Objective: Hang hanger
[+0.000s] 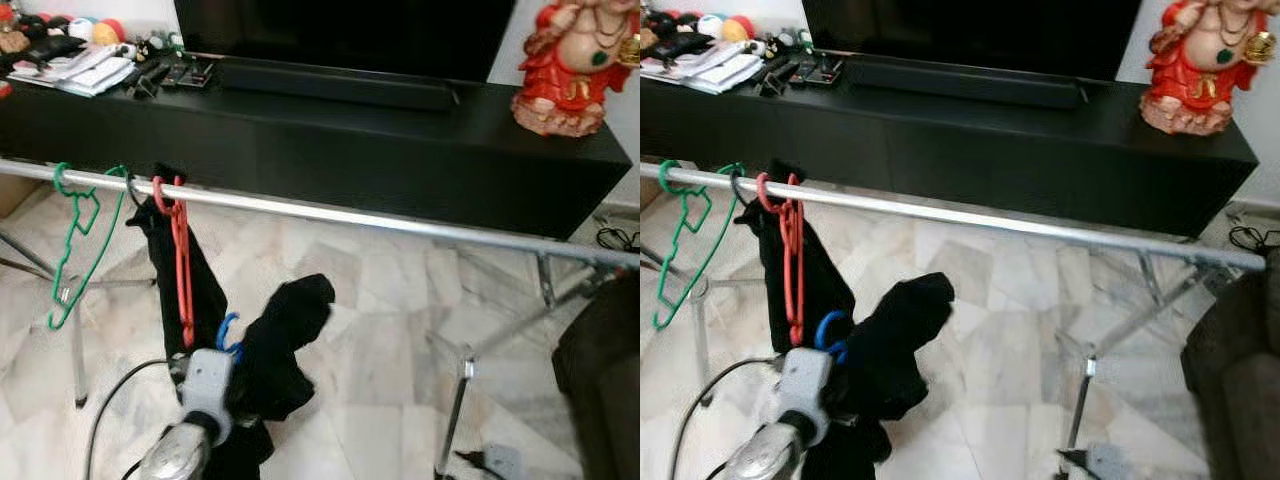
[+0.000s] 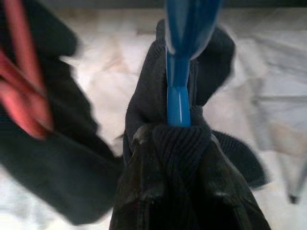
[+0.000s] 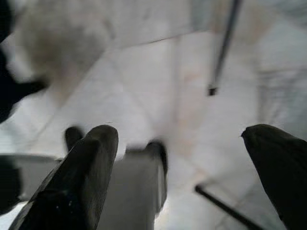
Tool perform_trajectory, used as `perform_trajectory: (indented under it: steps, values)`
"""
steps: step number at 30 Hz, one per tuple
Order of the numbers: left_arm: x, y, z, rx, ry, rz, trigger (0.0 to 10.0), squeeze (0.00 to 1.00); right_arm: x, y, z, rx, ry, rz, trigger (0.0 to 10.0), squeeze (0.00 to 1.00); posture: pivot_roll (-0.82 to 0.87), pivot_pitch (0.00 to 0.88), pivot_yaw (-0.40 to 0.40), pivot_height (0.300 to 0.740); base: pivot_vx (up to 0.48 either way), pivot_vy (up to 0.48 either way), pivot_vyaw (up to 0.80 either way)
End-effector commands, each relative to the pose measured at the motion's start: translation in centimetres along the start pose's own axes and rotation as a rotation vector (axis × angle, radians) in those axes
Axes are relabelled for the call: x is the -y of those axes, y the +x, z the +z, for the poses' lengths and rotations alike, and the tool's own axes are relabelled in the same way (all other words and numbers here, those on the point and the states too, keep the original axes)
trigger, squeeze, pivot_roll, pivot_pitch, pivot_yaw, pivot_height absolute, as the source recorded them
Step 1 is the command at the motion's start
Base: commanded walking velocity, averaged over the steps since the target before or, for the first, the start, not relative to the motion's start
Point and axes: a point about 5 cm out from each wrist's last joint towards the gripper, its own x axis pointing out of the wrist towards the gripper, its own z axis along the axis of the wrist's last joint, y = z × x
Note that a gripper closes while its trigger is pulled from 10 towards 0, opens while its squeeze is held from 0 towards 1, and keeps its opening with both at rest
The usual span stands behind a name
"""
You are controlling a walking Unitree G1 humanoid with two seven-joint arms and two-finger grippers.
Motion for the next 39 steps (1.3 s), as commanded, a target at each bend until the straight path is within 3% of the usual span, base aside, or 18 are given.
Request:
perform_trajectory:
  steps: [1,5,9,11,13,18,24,31,39]
  values:
    - [0.4,-0.1,0.2,0.02,-0.002,-0.023,10.0,0.0,1.6,-0.4,-0.9,-0.031,0.0,-0.036,10.0,0.0,-0.07,0.207,-0.011,0.74,0.0,0.0,0.0]
    - [1.2,-0.7,0.6,0.027,0.094,-0.191,10.0,0.0,2.2,-0.6,-1.3,-0.037,-0.004,-0.042,10.0,0.0,-0.06,0.209,-0.012,0.74,0.0,0.0,0.0]
    - [0.8,-0.7,0.8,0.021,0.139,-0.201,10.0,0.0,2.4,-0.7,-1.4,-0.039,-0.006,-0.043,10.0,0.0,-0.06,0.209,-0.012,0.74,0.0,0.0,0.0]
    - [0.5,0.0,2.6,0.084,0.166,-0.21,10.0,0.0,2.4,-0.7,-1.6,-0.043,-0.014,-0.038,10.0,0.0,-0.06,0.21,-0.013,0.74,0.0,0.0,0.0]
    - [0.6,0.2,3.2,0.104,0.171,-0.22,10.0,0.0,2.3,-0.7,-1.6,-0.044,-0.015,-0.036,10.0,0.0,-0.06,0.211,-0.013,0.74,0.0,0.0,0.0]
    - [2.5,2.3,6.3,0.195,0.181,-0.364,10.0,0.0,0.6,-0.4,-1.7,-0.047,-0.022,-0.021,10.0,0.0,-0.06,0.209,-0.015,0.74,0.0,0.0,0.0]
    - [3.9,3.7,7.9,0.208,0.232,-0.502,10.0,0.0,-0.9,-0.1,-1.3,-0.041,-0.024,-0.009,10.0,0.0,-0.07,0.207,-0.014,0.74,0.0,0.0,0.0]
    - [4.3,5.9,10.1,0.246,0.272,-0.486,10.0,0.0,-1.9,0.2,-0.8,-0.033,-0.029,-0.001,10.0,0.0,-0.07,0.205,-0.014,0.74,0.0,0.0,0.0]
    - [4.6,7.5,11.9,0.308,0.22,-0.411,10.0,0.0,-1.9,0.2,-0.4,-0.026,-0.03,-0.004,10.0,0.0,-0.08,0.207,-0.018,0.74,0.0,0.0,0.0]
